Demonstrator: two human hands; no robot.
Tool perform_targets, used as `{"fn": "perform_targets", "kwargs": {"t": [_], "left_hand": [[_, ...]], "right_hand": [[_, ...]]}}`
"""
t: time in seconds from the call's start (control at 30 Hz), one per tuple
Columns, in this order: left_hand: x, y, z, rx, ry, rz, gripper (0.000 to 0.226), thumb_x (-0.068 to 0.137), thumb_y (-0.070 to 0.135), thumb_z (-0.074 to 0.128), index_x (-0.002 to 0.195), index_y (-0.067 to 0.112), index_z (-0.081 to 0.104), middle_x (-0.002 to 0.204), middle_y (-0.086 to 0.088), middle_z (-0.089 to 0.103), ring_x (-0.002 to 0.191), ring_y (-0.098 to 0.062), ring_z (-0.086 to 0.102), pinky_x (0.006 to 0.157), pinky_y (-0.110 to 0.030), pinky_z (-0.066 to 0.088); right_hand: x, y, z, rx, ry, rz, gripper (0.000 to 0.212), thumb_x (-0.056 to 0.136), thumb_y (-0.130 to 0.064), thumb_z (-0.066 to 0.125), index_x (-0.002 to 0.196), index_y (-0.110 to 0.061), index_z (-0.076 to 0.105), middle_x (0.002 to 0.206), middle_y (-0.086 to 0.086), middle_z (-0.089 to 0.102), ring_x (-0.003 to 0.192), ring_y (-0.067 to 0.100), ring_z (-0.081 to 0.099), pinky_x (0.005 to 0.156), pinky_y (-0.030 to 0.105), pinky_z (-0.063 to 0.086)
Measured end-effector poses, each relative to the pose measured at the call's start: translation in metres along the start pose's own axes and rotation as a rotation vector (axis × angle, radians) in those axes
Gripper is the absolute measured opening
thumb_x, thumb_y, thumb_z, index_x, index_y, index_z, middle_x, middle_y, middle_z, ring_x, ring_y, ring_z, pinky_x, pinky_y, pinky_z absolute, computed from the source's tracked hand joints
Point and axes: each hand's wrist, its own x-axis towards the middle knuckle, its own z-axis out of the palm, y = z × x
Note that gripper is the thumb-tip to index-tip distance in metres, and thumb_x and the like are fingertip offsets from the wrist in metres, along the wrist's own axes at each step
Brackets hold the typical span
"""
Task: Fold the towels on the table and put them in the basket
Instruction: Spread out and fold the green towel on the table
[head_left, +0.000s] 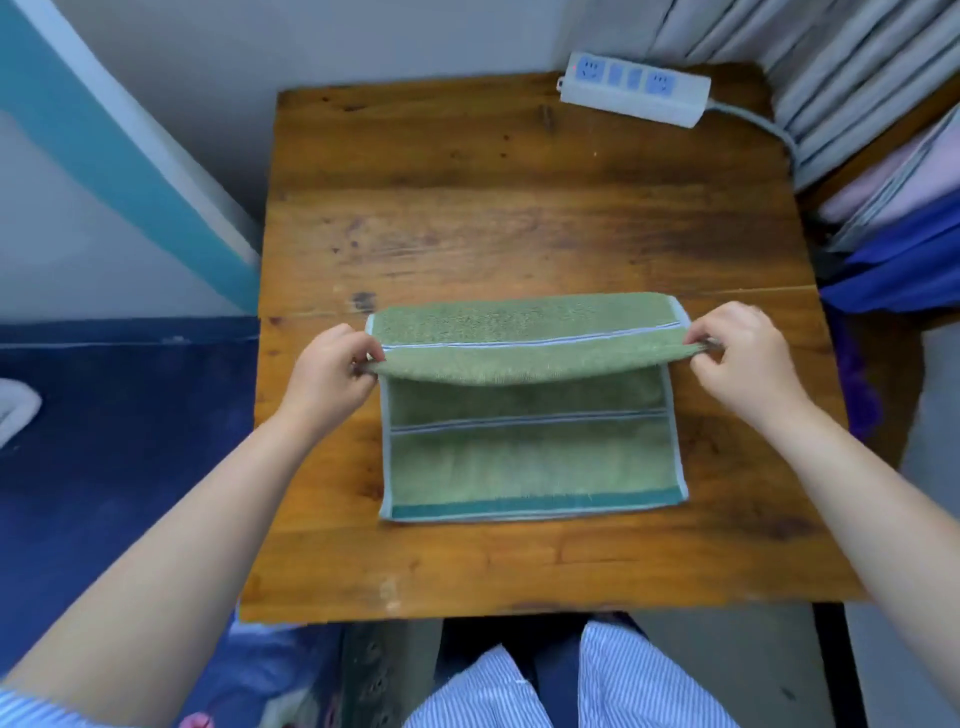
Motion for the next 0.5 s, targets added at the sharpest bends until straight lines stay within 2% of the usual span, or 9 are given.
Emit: {"fn": "perform_targets", "kwargs": {"t": [0.07,0.13,0.23,0.33,0.4,0.5], "left_hand": [[-0.024,-0.003,-0.003,0.045,-0.073,0.035,0.017,0.069,-0.016,0.059,0.079,-0.004,0.065,0.070,-0.001,0.044,0.075,-0.020,0.042,0.064,-0.028,0.030],[-0.043,-0.004,-0.004,0.088,-0.118,0.079,0.016,0.068,-0.017,0.060,0.076,-0.003,0.063,0.072,-0.003,0.044,0.074,-0.020,0.041,0.058,-0.027,0.028],[-0.069,-0.007,-0.002,0.135,-0.157,0.180,0.022,0.057,-0.022,0.064,0.065,-0.003,0.059,0.064,-0.007,0.046,0.066,-0.028,0.049,0.051,-0.023,0.025],[-0.088,-0.010,0.005,0.173,-0.184,0.253,0.031,0.045,-0.024,0.068,0.059,0.000,0.055,0.058,-0.012,0.055,0.058,-0.030,0.055,0.045,-0.014,0.019],[-0.098,-0.009,0.010,0.195,-0.209,0.293,0.035,0.039,-0.024,0.070,0.057,0.002,0.055,0.056,-0.010,0.055,0.054,-0.029,0.055,0.047,-0.008,0.014],[-0.107,-0.008,0.016,0.231,-0.218,0.344,0.039,0.035,-0.024,0.073,0.056,0.003,0.054,0.054,-0.008,0.056,0.049,-0.028,0.054,0.044,-0.008,0.012]], "right_hand": [[-0.026,-0.007,0.000,0.027,-0.010,-0.011,0.029,0.064,-0.007,0.041,0.072,0.005,0.065,0.076,0.023,0.063,0.077,0.040,0.057,0.072,0.033,0.038],[-0.046,-0.010,0.000,0.047,0.004,-0.012,0.027,0.063,-0.004,0.041,0.069,0.006,0.065,0.073,0.024,0.063,0.073,0.040,0.057,0.071,0.033,0.036],[-0.070,-0.009,0.001,0.035,-0.038,0.034,0.025,0.060,-0.002,0.043,0.070,0.006,0.065,0.075,0.024,0.061,0.077,0.040,0.056,0.071,0.033,0.037],[-0.090,-0.005,0.004,0.018,-0.099,0.065,0.020,0.064,0.000,0.047,0.072,0.006,0.064,0.076,0.025,0.058,0.079,0.037,0.052,0.071,0.032,0.034],[-0.102,-0.002,0.005,0.013,-0.104,0.057,0.019,0.064,0.000,0.047,0.071,0.006,0.064,0.074,0.023,0.057,0.076,0.030,0.047,0.070,0.033,0.036],[-0.112,0.004,0.008,-0.007,-0.142,0.055,0.014,0.068,0.014,0.056,0.074,0.005,0.064,0.075,0.017,0.054,0.079,0.028,0.044,0.070,0.037,0.040]]}}
